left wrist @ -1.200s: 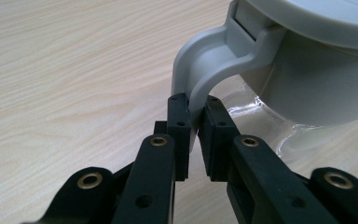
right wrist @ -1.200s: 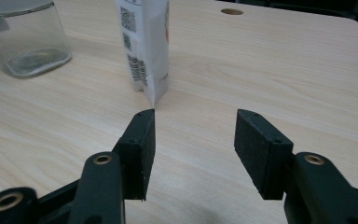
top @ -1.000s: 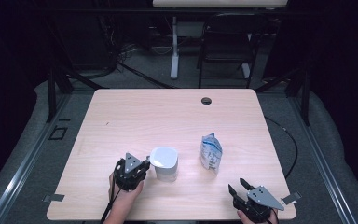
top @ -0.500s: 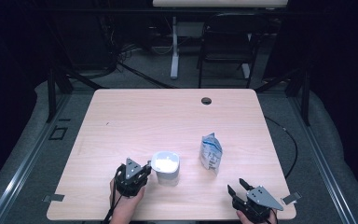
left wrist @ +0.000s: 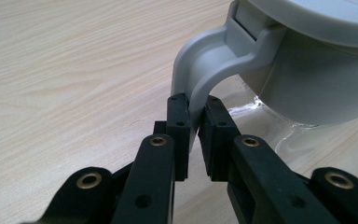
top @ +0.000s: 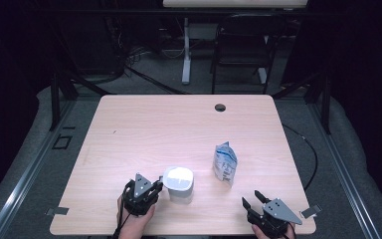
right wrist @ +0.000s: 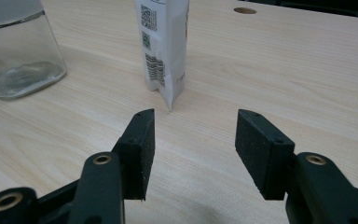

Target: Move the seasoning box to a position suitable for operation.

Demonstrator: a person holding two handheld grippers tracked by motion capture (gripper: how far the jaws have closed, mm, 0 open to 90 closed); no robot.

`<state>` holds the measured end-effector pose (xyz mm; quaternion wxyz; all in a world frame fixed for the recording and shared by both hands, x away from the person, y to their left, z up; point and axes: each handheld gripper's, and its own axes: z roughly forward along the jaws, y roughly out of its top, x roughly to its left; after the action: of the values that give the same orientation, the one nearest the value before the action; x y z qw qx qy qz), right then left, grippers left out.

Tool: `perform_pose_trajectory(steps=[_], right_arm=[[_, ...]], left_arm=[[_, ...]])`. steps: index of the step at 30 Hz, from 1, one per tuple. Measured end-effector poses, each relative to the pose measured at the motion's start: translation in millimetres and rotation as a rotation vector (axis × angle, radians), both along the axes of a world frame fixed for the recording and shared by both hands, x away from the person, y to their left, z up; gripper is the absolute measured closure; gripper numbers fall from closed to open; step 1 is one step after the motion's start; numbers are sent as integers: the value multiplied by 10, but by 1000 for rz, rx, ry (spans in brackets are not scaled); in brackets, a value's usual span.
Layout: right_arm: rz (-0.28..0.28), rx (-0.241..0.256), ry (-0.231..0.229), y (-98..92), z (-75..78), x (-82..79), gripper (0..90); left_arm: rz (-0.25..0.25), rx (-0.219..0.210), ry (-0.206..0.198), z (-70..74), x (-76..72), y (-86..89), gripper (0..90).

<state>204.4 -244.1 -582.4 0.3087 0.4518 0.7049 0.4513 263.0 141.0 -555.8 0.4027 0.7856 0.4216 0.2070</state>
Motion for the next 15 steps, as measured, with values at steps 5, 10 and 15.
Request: perform_pose_trajectory(steps=[5,10,15], right_arm=[[1,0,2,6,-2,3,477],[0,-2,3,9,-3,2,476],[-1,-3,5,7,-4,3,475]], left_arm=[[-3,-12,0,-8,-11,9,827],[-32,-68,22,-20,-1,75,810],[-39,-78,20,-25,-27,90,809]])
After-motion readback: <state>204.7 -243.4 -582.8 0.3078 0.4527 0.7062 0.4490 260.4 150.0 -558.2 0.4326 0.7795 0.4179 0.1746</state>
